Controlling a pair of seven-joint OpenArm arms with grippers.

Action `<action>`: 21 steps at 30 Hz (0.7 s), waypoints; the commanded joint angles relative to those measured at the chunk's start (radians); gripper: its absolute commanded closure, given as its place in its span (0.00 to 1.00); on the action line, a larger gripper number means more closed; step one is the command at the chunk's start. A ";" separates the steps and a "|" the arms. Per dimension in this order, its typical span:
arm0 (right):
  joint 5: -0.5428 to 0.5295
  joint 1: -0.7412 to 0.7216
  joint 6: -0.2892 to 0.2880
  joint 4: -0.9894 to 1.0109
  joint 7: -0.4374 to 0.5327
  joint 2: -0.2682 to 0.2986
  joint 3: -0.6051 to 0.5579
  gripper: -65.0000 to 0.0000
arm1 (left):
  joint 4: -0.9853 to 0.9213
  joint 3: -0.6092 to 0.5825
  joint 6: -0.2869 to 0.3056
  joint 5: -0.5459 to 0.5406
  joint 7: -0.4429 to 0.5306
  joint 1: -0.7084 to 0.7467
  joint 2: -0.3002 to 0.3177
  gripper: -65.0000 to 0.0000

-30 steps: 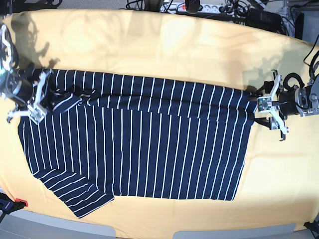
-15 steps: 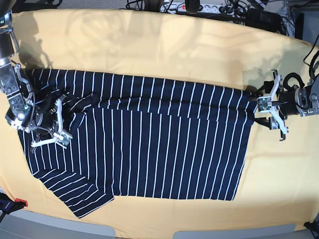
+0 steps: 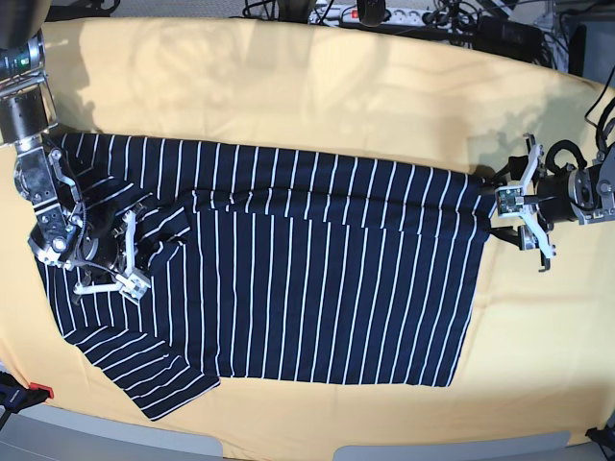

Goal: Fold the T-shirt properly
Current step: 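Grasp the sleeve near the right gripper and fold it inward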

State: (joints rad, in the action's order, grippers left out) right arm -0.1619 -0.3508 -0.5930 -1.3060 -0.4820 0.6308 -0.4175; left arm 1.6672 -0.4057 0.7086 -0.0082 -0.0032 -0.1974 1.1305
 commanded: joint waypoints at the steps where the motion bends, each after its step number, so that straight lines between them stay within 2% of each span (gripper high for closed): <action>1: 0.012 -0.037 0.026 -0.012 0.020 0.014 0.011 1.00 | 0.008 0.013 -0.010 -0.012 0.014 -0.019 0.025 0.48; 7: 0.044 -0.045 0.160 -0.012 0.018 0.012 0.011 1.00 | 0.008 0.013 -0.010 -0.012 0.014 -0.019 0.025 0.48; 10: 0.048 -0.045 0.158 -0.012 0.018 0.012 0.011 1.00 | 0.008 0.013 -0.010 -0.013 0.014 -0.019 0.025 0.48; 12: 0.029 -0.045 0.112 -0.012 0.018 0.012 0.011 1.00 | 0.008 0.013 -0.010 -0.012 0.014 -0.019 0.025 0.48; 13: 0.029 -0.045 0.091 -0.012 0.016 0.012 0.011 0.96 | 0.008 0.013 -0.010 -0.012 0.014 -0.019 0.025 0.48; 14: 0.035 -0.045 0.076 -0.012 0.011 0.013 0.011 0.87 | 0.008 0.013 -0.010 -0.012 0.014 -0.019 0.025 0.48; 16: 0.093 -0.050 0.082 -0.012 -0.022 0.013 0.011 0.59 | 0.008 0.013 -0.010 -0.012 0.013 -0.019 0.026 0.48; 18: 0.141 -0.063 0.127 -0.012 -0.085 0.018 0.011 0.34 | 0.008 0.013 -0.010 -0.012 0.014 -0.019 0.031 0.48; 19: 0.145 -0.072 0.165 -0.012 -0.121 0.024 0.011 0.28 | 0.008 0.013 -0.010 -0.012 0.014 -0.019 0.034 0.48; 21: 0.144 -0.098 0.236 -0.012 -0.210 0.034 0.012 0.26 | 0.008 0.013 -0.010 -0.012 0.014 -0.019 0.037 0.48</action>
State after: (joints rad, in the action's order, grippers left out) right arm -0.0319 -0.4149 -0.3691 -1.3060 -0.7097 0.6449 -0.4175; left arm 1.6672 -0.4057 0.7086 -0.0082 -0.0036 -0.1974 1.1419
